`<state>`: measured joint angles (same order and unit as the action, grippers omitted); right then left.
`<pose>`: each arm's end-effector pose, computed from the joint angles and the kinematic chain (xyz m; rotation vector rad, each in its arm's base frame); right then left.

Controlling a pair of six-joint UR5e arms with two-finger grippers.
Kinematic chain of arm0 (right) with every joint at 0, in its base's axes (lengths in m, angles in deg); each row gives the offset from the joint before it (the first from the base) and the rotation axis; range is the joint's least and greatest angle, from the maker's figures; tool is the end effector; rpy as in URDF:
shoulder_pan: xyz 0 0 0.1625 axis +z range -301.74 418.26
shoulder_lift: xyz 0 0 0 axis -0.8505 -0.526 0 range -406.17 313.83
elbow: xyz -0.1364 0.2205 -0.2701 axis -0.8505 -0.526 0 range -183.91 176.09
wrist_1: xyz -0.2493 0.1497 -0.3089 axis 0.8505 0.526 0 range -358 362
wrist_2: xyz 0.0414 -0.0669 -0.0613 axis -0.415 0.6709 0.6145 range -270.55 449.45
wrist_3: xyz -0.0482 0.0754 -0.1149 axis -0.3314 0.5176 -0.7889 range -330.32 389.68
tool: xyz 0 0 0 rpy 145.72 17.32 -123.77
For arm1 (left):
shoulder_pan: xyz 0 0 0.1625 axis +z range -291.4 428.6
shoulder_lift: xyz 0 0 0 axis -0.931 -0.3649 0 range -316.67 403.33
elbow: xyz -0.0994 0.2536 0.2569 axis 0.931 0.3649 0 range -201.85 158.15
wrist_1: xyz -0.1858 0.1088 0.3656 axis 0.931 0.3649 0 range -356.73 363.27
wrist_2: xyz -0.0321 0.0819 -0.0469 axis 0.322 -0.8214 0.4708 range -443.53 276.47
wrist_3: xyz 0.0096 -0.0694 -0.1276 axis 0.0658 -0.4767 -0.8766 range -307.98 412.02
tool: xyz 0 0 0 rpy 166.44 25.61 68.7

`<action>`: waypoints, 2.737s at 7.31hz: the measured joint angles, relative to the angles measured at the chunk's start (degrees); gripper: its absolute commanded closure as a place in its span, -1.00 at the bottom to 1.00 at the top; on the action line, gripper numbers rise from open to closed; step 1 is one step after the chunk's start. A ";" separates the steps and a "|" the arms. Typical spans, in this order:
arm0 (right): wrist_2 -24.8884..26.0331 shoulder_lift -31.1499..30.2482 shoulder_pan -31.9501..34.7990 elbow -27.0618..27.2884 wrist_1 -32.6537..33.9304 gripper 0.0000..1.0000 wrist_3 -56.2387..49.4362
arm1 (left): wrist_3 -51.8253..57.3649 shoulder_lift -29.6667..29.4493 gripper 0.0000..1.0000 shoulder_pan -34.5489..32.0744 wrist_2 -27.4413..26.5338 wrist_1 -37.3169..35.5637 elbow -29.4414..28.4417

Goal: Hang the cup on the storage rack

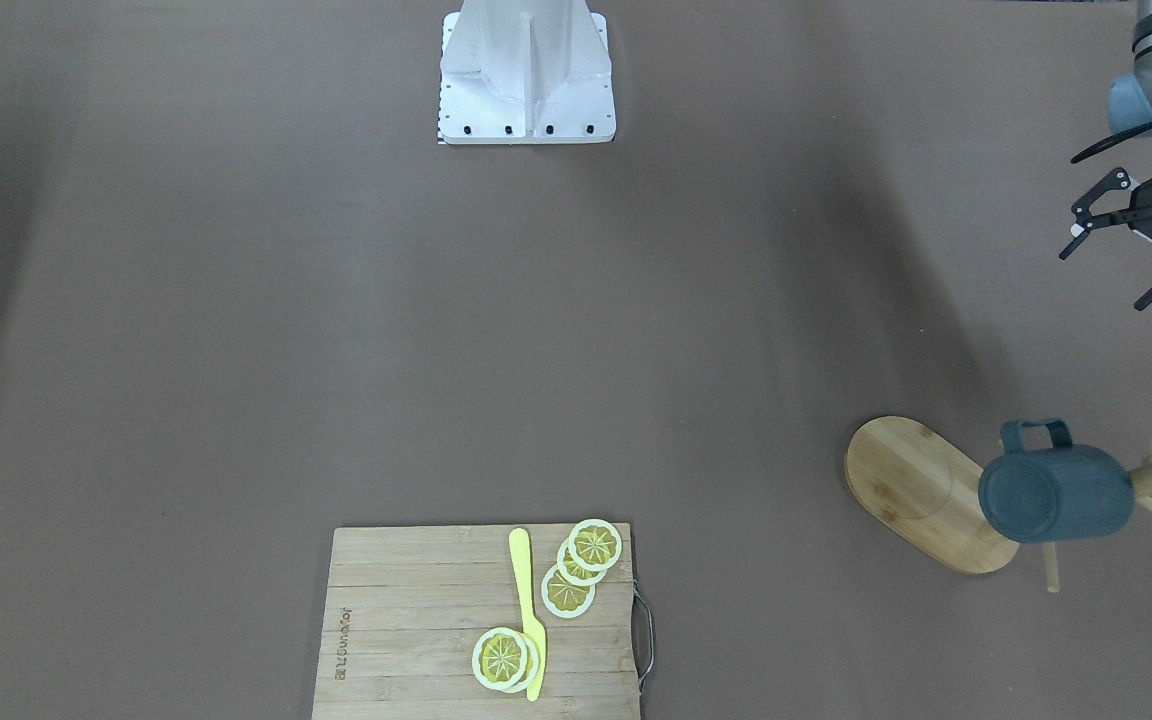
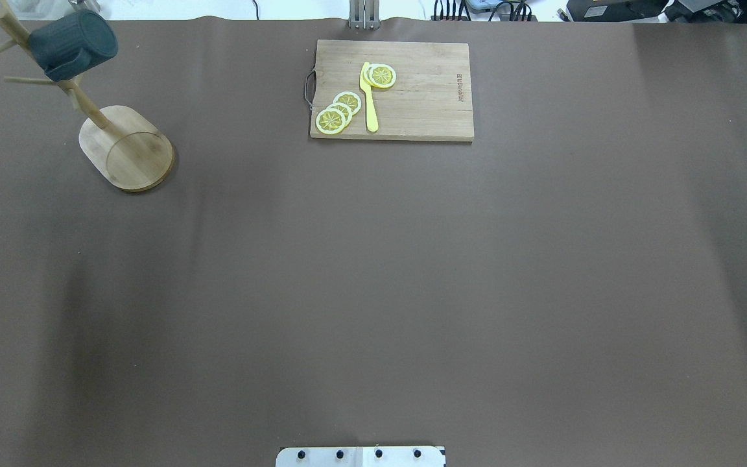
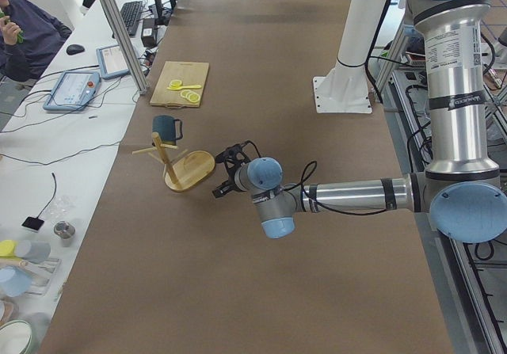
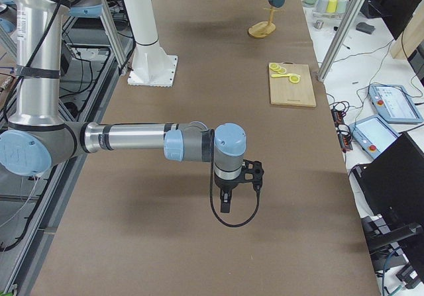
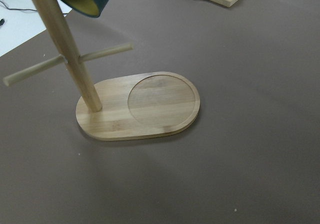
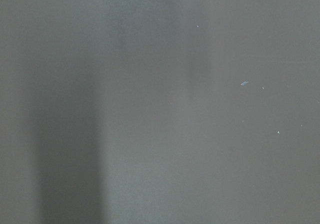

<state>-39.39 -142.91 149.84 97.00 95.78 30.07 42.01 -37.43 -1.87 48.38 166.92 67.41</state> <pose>0.0545 -0.4570 0.6177 0.0135 -0.6778 0.0306 0.1258 -0.4624 0.5606 0.8636 0.9079 0.5497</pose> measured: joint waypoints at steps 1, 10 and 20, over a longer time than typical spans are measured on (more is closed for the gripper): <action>0.00 0.00 0.00 0.00 0.00 -1.00 0.02 | 2.85 -0.05 -0.97 -1.13 -0.01 -5.97 1.96; 0.98 0.06 0.00 -0.62 -0.05 -1.00 -0.03 | 20.61 -5.20 -0.98 -16.62 -3.21 -64.78 12.03; -0.44 -0.11 0.00 -1.22 0.19 -1.00 -0.13 | 20.86 -4.19 -0.97 -18.84 3.91 -78.23 8.26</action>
<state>-39.84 -143.03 149.84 95.78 95.98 29.94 62.87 -41.62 -20.71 52.29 88.70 75.67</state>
